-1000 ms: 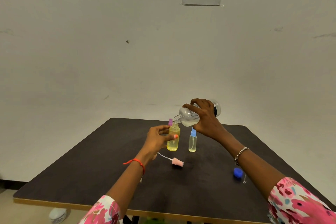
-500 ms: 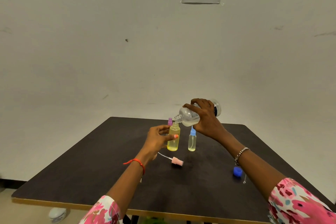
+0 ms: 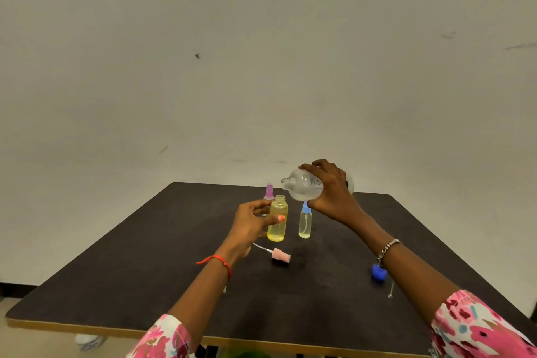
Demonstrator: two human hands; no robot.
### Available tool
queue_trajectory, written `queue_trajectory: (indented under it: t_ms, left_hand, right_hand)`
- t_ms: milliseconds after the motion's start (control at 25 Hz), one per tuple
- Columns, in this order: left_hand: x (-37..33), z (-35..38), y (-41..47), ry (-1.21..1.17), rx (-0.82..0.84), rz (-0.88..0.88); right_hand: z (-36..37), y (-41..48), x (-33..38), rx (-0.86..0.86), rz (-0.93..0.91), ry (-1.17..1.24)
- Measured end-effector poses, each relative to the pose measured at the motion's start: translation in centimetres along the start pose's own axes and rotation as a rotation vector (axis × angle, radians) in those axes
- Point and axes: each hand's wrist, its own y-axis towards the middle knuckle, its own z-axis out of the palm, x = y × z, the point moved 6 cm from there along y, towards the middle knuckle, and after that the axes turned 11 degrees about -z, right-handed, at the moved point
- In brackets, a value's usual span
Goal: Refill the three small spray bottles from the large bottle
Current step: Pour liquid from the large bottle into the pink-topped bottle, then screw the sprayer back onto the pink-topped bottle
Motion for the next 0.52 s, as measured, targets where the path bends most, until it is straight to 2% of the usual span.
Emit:
queue_trajectory:
  t_ms: [160,280,520]
  left_hand:
    - [0.9,0.4,1.0,-0.015,0.018,-0.015]
    - [1.7,0.6,1.7,-0.012,0.019,-0.033]
    - [3.2,0.8,2.9,-0.029,0.014,-0.068]
  right_hand:
    - [-0.7,-1.2,-3.7,-0.194,0.224,0.258]
    - [-0.7,-3.4,-7.4,-0.316,0.455,0.297]
    - [2.2,-8.9,-13.1,-0.289,0.788,0.253]
